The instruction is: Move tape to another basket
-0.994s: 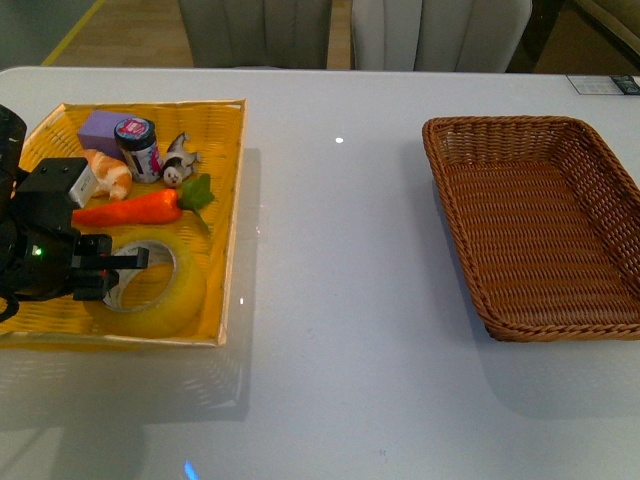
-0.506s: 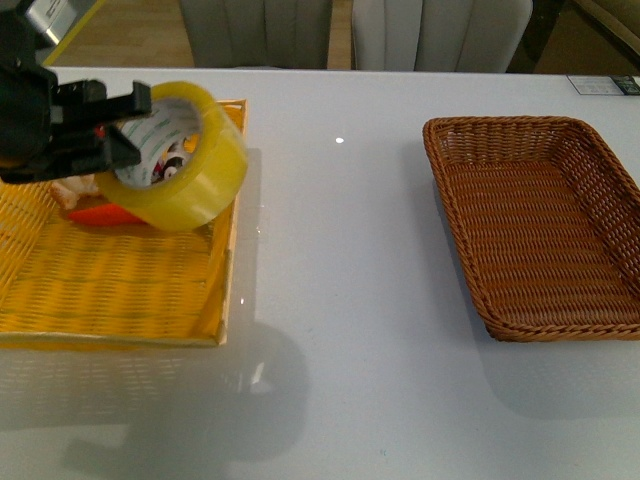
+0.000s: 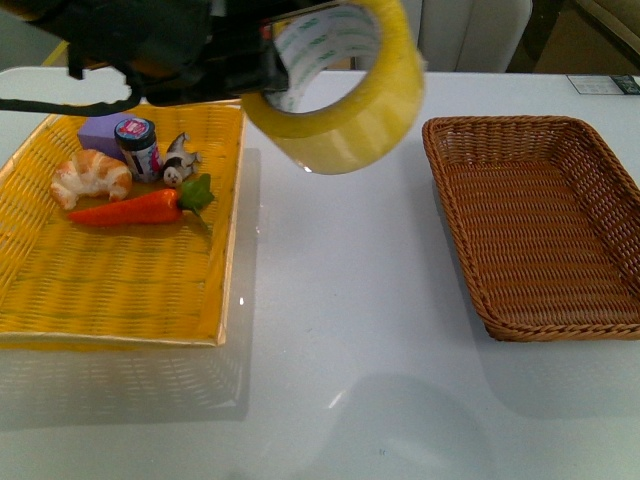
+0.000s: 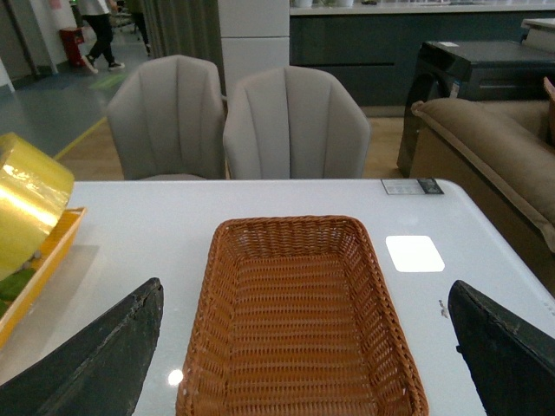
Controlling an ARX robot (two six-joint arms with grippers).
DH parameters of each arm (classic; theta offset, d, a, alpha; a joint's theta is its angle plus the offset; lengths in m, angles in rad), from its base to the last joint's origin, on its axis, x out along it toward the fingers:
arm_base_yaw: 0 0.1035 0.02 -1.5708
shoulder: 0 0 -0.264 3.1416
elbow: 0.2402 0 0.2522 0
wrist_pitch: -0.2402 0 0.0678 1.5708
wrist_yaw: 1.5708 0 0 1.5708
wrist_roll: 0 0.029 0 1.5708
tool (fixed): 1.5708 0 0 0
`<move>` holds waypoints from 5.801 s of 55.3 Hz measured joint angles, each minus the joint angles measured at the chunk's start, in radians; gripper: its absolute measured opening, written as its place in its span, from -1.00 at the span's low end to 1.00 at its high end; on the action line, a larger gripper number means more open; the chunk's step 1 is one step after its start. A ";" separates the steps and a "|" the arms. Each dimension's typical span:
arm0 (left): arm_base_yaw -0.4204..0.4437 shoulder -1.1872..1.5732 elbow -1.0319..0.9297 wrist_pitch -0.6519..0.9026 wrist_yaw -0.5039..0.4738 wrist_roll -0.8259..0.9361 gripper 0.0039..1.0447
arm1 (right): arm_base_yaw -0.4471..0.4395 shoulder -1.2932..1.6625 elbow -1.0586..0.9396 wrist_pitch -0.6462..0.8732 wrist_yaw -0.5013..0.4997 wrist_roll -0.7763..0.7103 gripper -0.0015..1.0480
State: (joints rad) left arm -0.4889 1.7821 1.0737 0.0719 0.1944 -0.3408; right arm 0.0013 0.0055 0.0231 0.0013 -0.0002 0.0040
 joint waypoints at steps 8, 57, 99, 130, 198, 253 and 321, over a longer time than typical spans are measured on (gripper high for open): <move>-0.047 0.000 0.001 -0.008 0.016 -0.010 -0.72 | 0.000 0.000 0.000 0.000 0.000 0.000 0.83; -0.072 0.000 0.020 -0.046 0.034 -0.050 -0.72 | 0.189 1.330 0.306 0.785 -0.259 0.682 0.83; -0.069 -0.004 0.020 -0.051 0.087 -0.073 -0.72 | 0.277 1.428 0.371 0.865 -0.255 0.760 0.41; -0.051 -0.067 0.018 -0.018 0.107 -0.089 0.21 | 0.257 1.427 0.361 0.871 -0.248 0.790 -0.10; 0.388 -0.890 -0.919 0.659 -0.293 0.329 -0.98 | -0.127 1.950 0.581 1.066 -0.345 0.887 -0.10; 0.485 -1.424 -1.060 0.288 -0.194 0.331 -0.98 | -0.129 2.351 0.874 0.954 -0.209 0.991 0.45; 0.487 -1.766 -1.059 -0.072 -0.194 0.331 -0.98 | -0.111 1.151 0.014 1.096 -0.101 0.007 -0.96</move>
State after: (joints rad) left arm -0.0017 0.0158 0.0143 -0.0002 0.0002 -0.0097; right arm -0.1101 1.1561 0.0376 1.0969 -0.1013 0.0109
